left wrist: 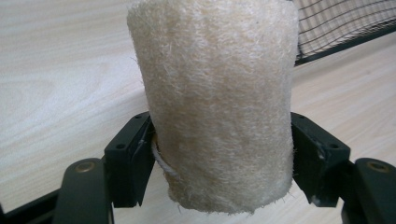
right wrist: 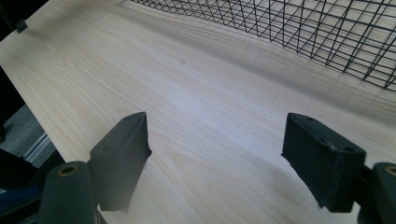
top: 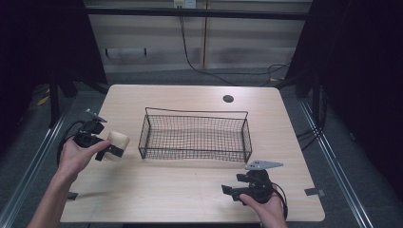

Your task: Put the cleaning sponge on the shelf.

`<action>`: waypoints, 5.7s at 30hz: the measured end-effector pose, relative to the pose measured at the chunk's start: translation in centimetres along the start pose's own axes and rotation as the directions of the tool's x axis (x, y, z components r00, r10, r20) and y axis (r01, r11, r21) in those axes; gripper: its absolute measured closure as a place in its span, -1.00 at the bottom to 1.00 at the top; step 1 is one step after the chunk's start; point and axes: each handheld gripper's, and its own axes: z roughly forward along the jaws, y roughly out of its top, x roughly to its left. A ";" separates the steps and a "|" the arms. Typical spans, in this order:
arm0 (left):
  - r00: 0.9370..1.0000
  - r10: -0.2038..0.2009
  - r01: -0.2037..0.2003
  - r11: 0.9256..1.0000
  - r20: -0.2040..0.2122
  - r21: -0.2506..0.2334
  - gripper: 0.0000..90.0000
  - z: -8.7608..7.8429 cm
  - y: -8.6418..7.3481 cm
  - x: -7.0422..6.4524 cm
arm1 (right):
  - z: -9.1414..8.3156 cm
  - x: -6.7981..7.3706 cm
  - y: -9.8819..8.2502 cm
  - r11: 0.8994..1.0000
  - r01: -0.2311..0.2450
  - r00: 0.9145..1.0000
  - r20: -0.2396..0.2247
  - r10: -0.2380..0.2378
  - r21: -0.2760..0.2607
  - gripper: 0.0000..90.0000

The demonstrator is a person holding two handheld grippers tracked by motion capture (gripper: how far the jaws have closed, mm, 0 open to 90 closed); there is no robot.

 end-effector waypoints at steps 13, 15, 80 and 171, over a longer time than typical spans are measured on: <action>0.998 0.058 -0.058 0.998 0.021 -0.007 -0.33 -1.4 0.2 -1.1 | 0.0 0.0 0.0 1.000 0.000 1.000 0.001 0.000 -0.001 -0.50; 0.998 0.063 -0.063 0.998 0.024 -0.009 -0.33 -1.5 0.2 -1.3 | -0.1 0.0 0.0 1.000 -0.003 1.000 0.000 0.003 -0.001 -0.50; 0.994 0.099 -0.101 0.994 0.055 0.038 -0.33 -1.0 6.6 -8.8 | 0.0 0.2 0.0 1.000 0.002 1.000 -0.006 -0.002 0.003 -0.50; 0.990 -0.133 0.138 0.984 -0.053 0.113 -0.33 9.1 8.9 -9.3 | 0.0 0.2 -0.1 1.000 0.004 1.000 -0.014 -0.004 0.006 -0.50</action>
